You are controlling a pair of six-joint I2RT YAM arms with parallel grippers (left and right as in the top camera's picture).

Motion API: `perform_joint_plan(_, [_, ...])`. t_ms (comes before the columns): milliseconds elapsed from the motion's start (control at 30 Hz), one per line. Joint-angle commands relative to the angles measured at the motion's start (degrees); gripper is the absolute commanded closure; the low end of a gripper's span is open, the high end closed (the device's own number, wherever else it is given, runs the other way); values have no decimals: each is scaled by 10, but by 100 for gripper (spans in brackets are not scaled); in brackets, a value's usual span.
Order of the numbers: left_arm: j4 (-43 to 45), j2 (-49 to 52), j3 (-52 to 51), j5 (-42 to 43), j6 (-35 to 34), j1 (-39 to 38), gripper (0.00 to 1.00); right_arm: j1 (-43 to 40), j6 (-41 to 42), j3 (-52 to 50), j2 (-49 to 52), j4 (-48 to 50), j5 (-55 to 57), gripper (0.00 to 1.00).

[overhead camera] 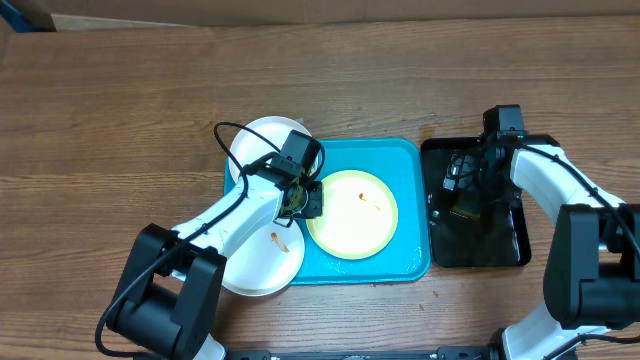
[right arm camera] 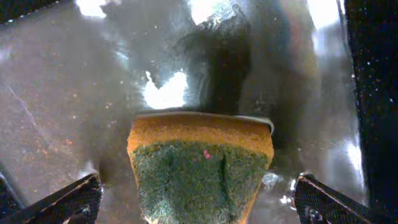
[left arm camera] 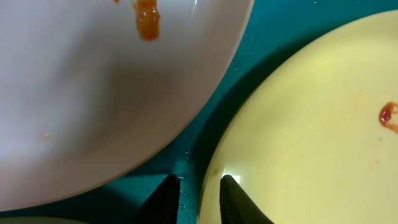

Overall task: Clean dirty plates on tray and stack at the side
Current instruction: 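Close the right gripper on the green sponge in the black tray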

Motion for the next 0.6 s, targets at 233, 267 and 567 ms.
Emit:
perform_joint_plan(233, [1,5,-7,4,-7,-4,71,1,-1,12,-2,-2,8,53])
perform_joint_plan(267, [2,5,-7,4,-7,-4,71,1,-1,12,-2,-2,8,52])
perform_joint_plan(567, [-7,5,-7,5,-59,-4,71,1,-1,12,-2,-14,8,55])
